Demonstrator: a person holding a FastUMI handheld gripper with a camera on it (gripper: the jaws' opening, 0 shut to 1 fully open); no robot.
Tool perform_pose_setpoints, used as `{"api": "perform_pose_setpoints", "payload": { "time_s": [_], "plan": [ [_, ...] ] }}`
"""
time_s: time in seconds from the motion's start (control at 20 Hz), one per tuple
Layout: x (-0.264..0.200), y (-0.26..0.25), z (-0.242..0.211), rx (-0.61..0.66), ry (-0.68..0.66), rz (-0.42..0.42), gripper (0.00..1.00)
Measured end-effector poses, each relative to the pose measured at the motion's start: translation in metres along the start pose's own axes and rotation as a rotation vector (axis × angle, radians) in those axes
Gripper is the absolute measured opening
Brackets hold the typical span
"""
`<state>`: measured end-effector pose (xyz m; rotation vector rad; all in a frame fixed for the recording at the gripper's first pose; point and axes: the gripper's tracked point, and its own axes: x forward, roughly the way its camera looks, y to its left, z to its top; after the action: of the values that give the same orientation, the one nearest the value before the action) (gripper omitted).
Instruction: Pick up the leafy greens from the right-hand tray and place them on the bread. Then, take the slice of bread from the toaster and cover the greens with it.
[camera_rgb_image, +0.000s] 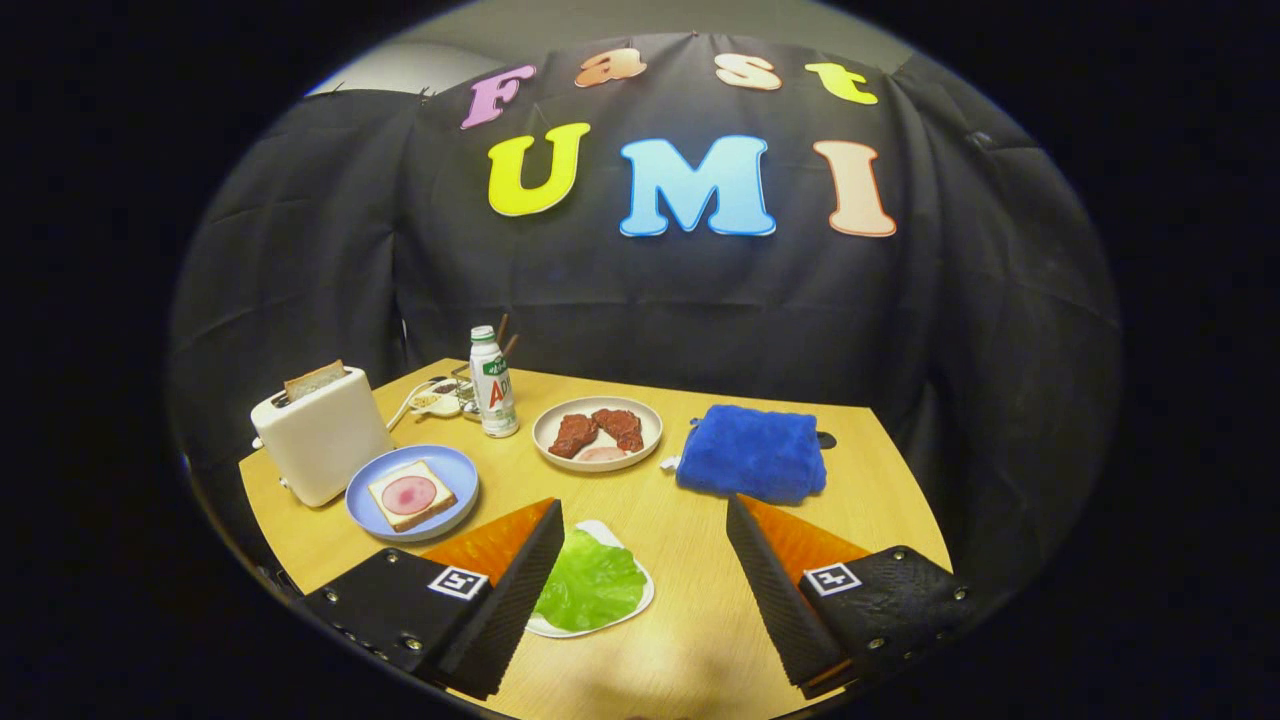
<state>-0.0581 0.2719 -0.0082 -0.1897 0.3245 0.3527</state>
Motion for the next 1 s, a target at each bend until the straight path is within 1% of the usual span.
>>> {"api": "perform_pose_setpoints", "payload": {
  "time_s": [0.05,0.15,0.35,0.45,0.55,0.75,0.9,1.0],
  "plan": [
    [0.004,-0.002,-0.003,-0.008,0.024,-0.017,0.99],
    [0.011,0.001,-0.011,0.002,0.059,-0.023,0.99],
    [0.024,0.021,-0.036,-0.013,0.189,0.016,0.99],
    [0.03,0.036,-0.053,-0.024,0.285,0.069,0.99],
    [0.035,0.049,-0.063,-0.031,0.355,0.115,0.99],
    [0.055,0.058,-0.083,-0.074,0.472,0.128,0.99],
    [0.064,0.063,-0.093,-0.067,0.549,0.15,0.99],
    [0.075,0.063,-0.104,-0.096,0.598,0.14,0.99]
  ]
}}
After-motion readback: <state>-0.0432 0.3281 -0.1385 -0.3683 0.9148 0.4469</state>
